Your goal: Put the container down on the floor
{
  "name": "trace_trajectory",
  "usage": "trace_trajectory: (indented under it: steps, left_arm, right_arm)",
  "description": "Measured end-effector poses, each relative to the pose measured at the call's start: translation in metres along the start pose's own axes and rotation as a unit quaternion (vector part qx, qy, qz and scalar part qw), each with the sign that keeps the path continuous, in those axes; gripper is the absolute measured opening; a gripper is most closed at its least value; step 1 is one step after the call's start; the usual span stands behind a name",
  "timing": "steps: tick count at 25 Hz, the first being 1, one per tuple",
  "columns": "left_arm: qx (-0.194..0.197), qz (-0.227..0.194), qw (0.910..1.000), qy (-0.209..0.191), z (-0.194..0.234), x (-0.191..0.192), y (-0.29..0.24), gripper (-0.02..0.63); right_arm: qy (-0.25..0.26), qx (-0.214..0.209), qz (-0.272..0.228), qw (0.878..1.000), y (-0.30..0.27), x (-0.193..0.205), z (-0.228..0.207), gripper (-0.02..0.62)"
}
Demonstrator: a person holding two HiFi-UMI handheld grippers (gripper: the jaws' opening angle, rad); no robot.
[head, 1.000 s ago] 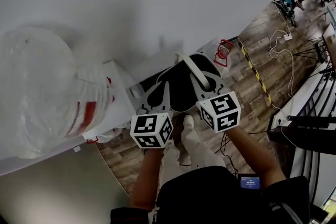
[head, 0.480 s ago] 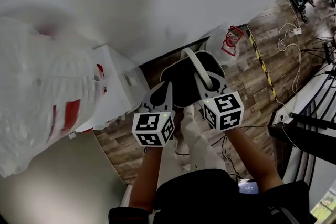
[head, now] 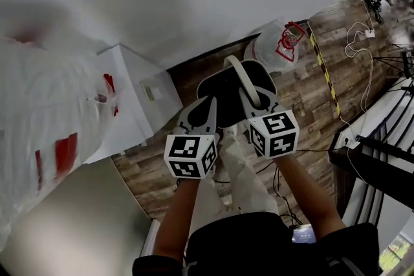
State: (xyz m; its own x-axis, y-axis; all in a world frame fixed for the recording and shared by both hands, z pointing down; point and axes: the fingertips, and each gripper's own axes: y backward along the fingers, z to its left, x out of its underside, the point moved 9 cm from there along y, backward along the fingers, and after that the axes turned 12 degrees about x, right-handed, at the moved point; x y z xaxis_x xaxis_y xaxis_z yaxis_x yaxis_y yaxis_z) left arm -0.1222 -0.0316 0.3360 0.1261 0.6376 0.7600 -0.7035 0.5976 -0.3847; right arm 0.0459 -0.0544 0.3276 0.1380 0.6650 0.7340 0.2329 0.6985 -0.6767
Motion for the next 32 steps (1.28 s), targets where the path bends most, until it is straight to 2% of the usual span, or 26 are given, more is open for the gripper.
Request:
trace_trajectory:
  steps: [8,13,23,27,32]
  left_arm:
    - [-0.018,0.017,0.9996,0.014,0.028,0.029,-0.007,0.017]
    - [-0.027,0.024,0.9983,0.047,0.043,0.051,-0.013,0.017]
    - [-0.039,0.037,0.9959,0.072,0.069,0.087,-0.039,0.016]
    - [-0.037,0.056,0.9955,0.066,0.08,0.102,-0.053,0.017]
    - [-0.038,0.071,0.9932,0.085,0.093,0.128,-0.066,0.017]
  right_arm:
    - [-0.028,0.003,0.02,0.999,-0.029,0.027,-0.001,0.031]
    - [-0.033,0.005,0.039,0.999,-0.047,0.049,-0.003,0.031]
    - [-0.021,0.007,0.094,0.995,-0.095,0.085,-0.008,0.031]
    - [-0.01,0.017,0.124,0.992,-0.115,0.098,-0.009,0.031]
    - [-0.003,0.021,0.15,0.988,-0.139,0.118,-0.013,0.031]
